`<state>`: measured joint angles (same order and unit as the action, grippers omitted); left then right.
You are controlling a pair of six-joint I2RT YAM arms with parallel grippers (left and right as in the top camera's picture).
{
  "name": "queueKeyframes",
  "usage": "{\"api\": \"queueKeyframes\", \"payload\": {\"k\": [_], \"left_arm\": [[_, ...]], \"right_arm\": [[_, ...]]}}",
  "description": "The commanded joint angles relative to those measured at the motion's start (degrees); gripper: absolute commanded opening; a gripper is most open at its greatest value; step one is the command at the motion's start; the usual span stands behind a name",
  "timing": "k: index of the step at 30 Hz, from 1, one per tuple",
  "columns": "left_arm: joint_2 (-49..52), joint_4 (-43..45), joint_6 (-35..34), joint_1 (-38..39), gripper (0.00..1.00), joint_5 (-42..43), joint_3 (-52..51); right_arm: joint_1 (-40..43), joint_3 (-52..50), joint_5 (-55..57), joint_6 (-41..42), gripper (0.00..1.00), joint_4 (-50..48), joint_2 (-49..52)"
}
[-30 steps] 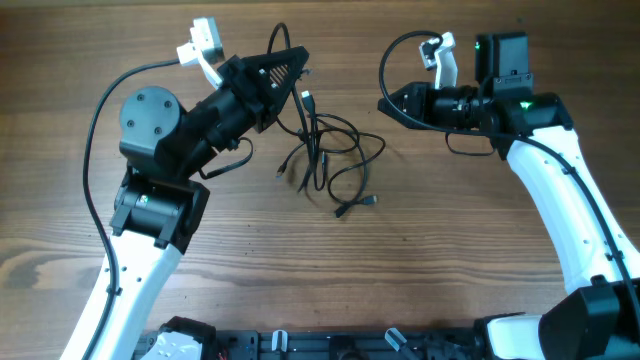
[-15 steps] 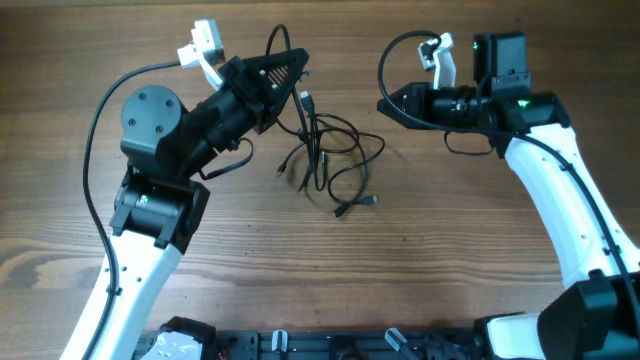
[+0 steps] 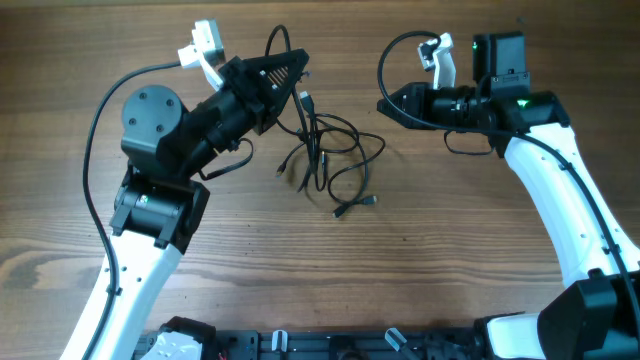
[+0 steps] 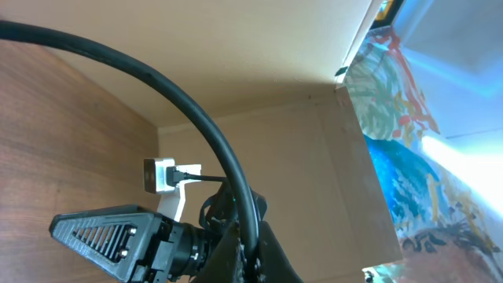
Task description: Untangle cables
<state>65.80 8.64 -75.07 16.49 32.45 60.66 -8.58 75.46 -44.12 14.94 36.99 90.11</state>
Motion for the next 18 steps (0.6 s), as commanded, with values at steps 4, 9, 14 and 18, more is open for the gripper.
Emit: {"api": "queueKeyframes", "payload": {"k": [4, 9, 14, 18], "left_arm": [[0.7, -1.1, 1.4, -0.3, 0.04, -0.6, 0.6], [0.7, -3.2, 4.5, -0.3, 0.04, -0.6, 0.6], [0.7, -10.4, 9.2, -0.2, 0.04, -0.9, 0.6], [0.7, -16.6, 12.7, -0.2, 0.04, -2.7, 0.6]], "right_arm": [[-0.1, 0.0, -0.7, 0.1, 0.24, -0.1, 0.7], [-0.1, 0.0, -0.8, 0.1, 0.24, -0.1, 0.7], [-0.1, 0.0, -0.8, 0.1, 0.24, -0.1, 0.7], [-0.1, 0.0, -0.8, 0.1, 0.24, -0.1, 0.7]]}}
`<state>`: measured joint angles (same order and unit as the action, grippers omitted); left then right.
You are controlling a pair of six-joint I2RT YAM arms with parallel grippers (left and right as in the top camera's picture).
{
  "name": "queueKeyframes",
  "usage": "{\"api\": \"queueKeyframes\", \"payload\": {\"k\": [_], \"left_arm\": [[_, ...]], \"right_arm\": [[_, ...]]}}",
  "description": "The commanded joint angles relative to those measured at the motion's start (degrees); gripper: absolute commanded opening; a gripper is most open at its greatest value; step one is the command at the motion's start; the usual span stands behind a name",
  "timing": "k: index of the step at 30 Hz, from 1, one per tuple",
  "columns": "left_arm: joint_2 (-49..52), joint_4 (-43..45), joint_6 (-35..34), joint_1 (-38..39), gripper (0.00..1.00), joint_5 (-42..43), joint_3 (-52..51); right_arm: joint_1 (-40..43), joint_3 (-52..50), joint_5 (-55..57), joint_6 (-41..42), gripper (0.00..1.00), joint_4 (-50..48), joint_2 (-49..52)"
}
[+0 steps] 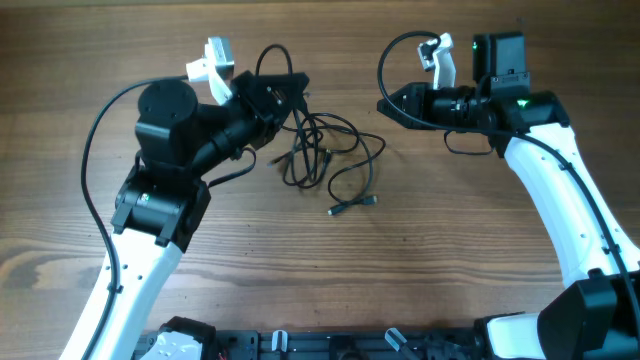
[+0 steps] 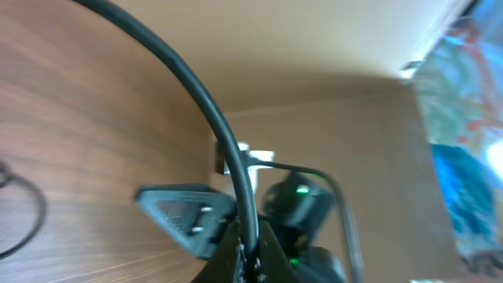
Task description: Untangle cables
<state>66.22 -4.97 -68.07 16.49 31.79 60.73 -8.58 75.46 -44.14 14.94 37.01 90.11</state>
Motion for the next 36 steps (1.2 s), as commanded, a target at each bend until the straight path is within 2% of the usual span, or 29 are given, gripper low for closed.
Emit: {"api": "queueKeyframes", "payload": {"k": [1, 10, 14, 23, 36], "left_arm": [[0.3, -5.0, 7.2, -0.2, 0.04, -2.9, 0.4], [3.4, -15.8, 15.1, -0.2, 0.04, -6.4, 0.3], [7.5, -19.0, 15.5, -0.2, 0.04, -6.4, 0.3], [17.2, -20.3, 21.4, 0.9, 0.04, -5.9, 0.3], [17.6, -19.9, 22.7, 1.4, 0.04, -5.9, 0.3]], "right_arm": [[-0.1, 0.0, -0.7, 0.1, 0.24, -0.1, 0.7], [-0.1, 0.0, -0.7, 0.1, 0.24, 0.0, 0.7], [-0.1, 0.0, -0.7, 0.1, 0.24, 0.1, 0.8], [-0.1, 0.0, 0.7, 0.0, 0.24, 1.1, 1.4], [-0.1, 0.0, 1.0, 0.0, 0.24, 1.1, 1.6]]}}
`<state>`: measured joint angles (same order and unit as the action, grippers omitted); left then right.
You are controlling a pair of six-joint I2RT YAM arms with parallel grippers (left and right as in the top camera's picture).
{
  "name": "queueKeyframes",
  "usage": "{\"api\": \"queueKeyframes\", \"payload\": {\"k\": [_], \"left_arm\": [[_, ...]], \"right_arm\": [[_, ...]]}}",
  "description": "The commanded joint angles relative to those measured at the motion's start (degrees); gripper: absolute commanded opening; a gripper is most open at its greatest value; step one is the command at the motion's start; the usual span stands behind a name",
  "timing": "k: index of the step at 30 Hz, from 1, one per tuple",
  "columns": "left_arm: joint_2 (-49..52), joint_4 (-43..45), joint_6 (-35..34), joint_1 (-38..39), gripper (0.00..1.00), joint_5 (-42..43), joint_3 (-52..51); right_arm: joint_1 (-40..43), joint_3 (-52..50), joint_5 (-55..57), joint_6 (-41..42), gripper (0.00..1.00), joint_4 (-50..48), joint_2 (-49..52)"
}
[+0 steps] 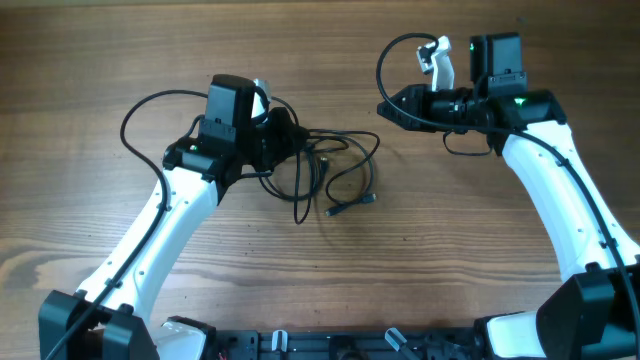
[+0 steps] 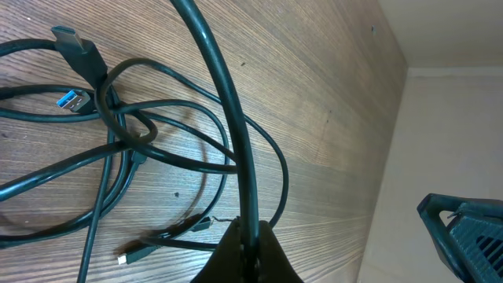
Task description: Untangle cables
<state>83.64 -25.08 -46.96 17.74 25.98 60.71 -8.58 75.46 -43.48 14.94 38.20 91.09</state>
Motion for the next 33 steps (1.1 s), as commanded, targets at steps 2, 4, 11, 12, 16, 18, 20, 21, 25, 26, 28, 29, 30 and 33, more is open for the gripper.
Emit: {"api": "queueKeyframes", "payload": {"k": [2, 4, 11, 12, 16, 18, 20, 21, 25, 26, 28, 29, 30, 33], "left_arm": [[0.1, 0.2, 1.6, 0.2, 0.04, -0.1, 0.3], [0.1, 0.2, 1.8, 0.2, 0.04, -0.2, 0.3], [0.1, 0.2, 4.9, 0.2, 0.04, -0.1, 0.3], [0.1, 0.2, 5.1, 0.2, 0.04, -0.1, 0.3], [0.1, 3.3, 8.6, 0.2, 0.04, 3.6, 0.3], [0.1, 6.4, 10.7, 0.2, 0.04, 7.6, 0.3], [0.1, 10.1, 11.0, 0.2, 0.04, 11.6, 0.4], [0.0, 11.5, 11.0, 0.2, 0.04, 12.9, 0.4], [-0.6, 16.8, 9.9, -0.4, 0.04, 18.9, 0.4], [-0.9, 17.4, 9.4, -0.7, 0.04, 20.0, 0.5], [-2.0, 18.9, 6.5, -1.7, 0.04, 22.0, 0.5], [-2.6, 19.4, 5.2, -2.3, 0.04, 22.7, 0.5], [-3.2, 20.0, 3.7, -2.8, 0.04, 23.4, 0.5], [-5.2, 22.3, -0.1, -4.2, 0.04, 25.7, 0.5]], "right_arm": [[-0.1, 0.0, 0.3, 0.0, 0.24, 0.0, 0.6], [-0.1, 0.0, 0.4, 0.0, 0.24, -0.1, 0.6], [-0.1, 0.0, 1.2, 0.1, 0.24, -0.2, 1.4], [-0.1, 0.0, 1.2, 0.1, 0.24, -0.2, 1.7], [-0.6, 0.0, 1.2, 0.2, 0.24, -0.3, 3.3], [-1.0, 0.0, 1.2, 0.2, 0.24, -0.9, 3.6], [-1.4, 0.0, 1.2, 0.4, 0.24, -1.7, 3.8], [-1.6, 0.0, 1.2, 0.5, 0.24, -1.9, 3.8], [-1.6, 0.0, 2.5, 1.8, 0.24, -2.2, 4.0], [-1.6, 0.0, 2.5, 1.8, 0.24, -2.4, 4.1], [-1.6, 0.0, 2.5, 1.8, 0.24, -2.8, 4.2], [-1.6, 0.0, 2.5, 1.8, 0.24, -2.8, 4.3], [-1.6, 0.0, 2.5, 1.8, 0.24, -2.9, 4.4], [-1.7, 0.0, 2.5, 2.8, 0.24, -3.3, 5.0]]}}
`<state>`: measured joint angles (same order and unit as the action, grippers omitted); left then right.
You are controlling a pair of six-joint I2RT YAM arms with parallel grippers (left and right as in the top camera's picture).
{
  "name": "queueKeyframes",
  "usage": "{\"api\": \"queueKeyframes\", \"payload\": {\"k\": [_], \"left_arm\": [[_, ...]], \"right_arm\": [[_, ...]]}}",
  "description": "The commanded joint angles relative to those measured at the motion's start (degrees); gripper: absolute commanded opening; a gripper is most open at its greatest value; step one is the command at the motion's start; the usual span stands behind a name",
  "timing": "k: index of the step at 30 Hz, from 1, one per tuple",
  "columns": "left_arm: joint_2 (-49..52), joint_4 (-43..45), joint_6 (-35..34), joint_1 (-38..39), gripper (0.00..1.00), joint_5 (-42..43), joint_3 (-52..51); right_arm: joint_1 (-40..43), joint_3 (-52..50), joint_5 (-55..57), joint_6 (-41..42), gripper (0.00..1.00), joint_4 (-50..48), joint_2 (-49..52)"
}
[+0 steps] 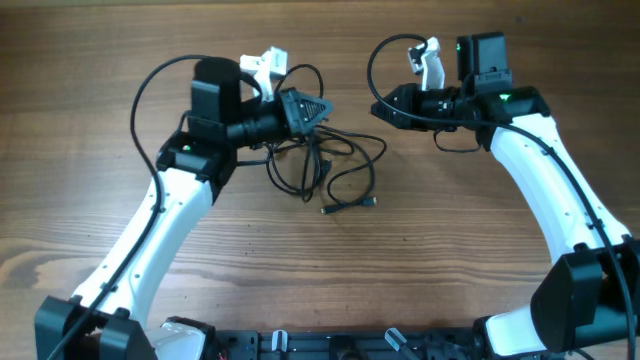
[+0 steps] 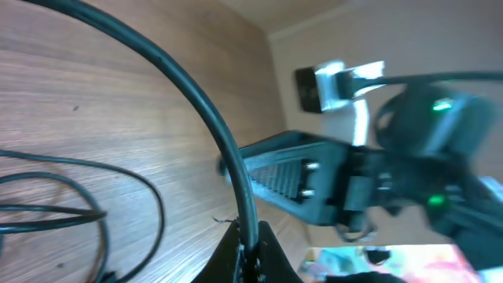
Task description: Untangle cables
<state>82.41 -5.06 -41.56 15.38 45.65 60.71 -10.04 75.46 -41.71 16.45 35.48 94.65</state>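
Observation:
A tangle of thin black cables (image 1: 322,162) lies on the wooden table (image 1: 450,250) between the two arms. One plug end (image 1: 350,207) sticks out at the near side. My left gripper (image 1: 322,106) hangs over the tangle's far left part, pointing right, and is shut on a thick black cable (image 2: 196,102) that arcs up out of its jaws (image 2: 247,236). My right gripper (image 1: 380,106) points left at it from a short gap away. It shows as a single shut wedge (image 2: 236,167) with nothing in it.
The arms' own black supply cables loop above each wrist (image 1: 160,75) (image 1: 385,50). A wall and a colourful surface show behind the right arm in the left wrist view. Bare wood lies near and to both sides of the tangle.
My left gripper was low at the tangle's left side, looking down on the cables. Now it is farther back and to the right, level and facing the right gripper. The right gripper has shifted slightly left.
My left gripper has been shut on the thick cable throughout. First it stood raised at the tangle's far left, then sat lower, then down beside the tangle as the arm straightened. Now it faces the right gripper. The tangle has shifted a little.

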Motion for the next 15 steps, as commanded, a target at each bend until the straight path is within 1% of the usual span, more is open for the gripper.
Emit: {"api": "queueKeyframes", "payload": {"k": [1, 4, 7, 11, 12, 15], "left_arm": [[-4.6, 3.0, -6.3, -2.2, 0.04, 6.5, 0.5], [-6.7, 5.8, -10.0, -2.9, 0.04, 7.5, 0.5], [-8.0, 7.3, -11.3, -2.9, 0.04, 7.5, 0.5], [-8.3, 7.4, -11.6, -3.1, 0.04, 7.5, 0.5], [-8.3, 7.2, -11.6, -3.2, 0.04, 7.5, 0.5], [-8.3, 7.1, -11.6, -3.4, 0.04, 7.5, 0.5]], "right_arm": [[-0.3, 0.0, 0.7, 1.6, 0.24, -0.8, 1.6], [-1.1, 0.0, 0.5, 1.6, 0.24, -1.9, 2.8], [-2.6, 0.0, 0.2, -0.2, 0.25, -3.2, 3.6], [-4.3, 0.0, -0.5, -5.8, 0.45, -3.9, 4.0], [-4.5, 0.0, -0.5, -6.7, 0.49, -4.0, 4.2], [-4.5, 0.0, 0.5, -8.3, 0.55, -3.9, 4.8]]}}
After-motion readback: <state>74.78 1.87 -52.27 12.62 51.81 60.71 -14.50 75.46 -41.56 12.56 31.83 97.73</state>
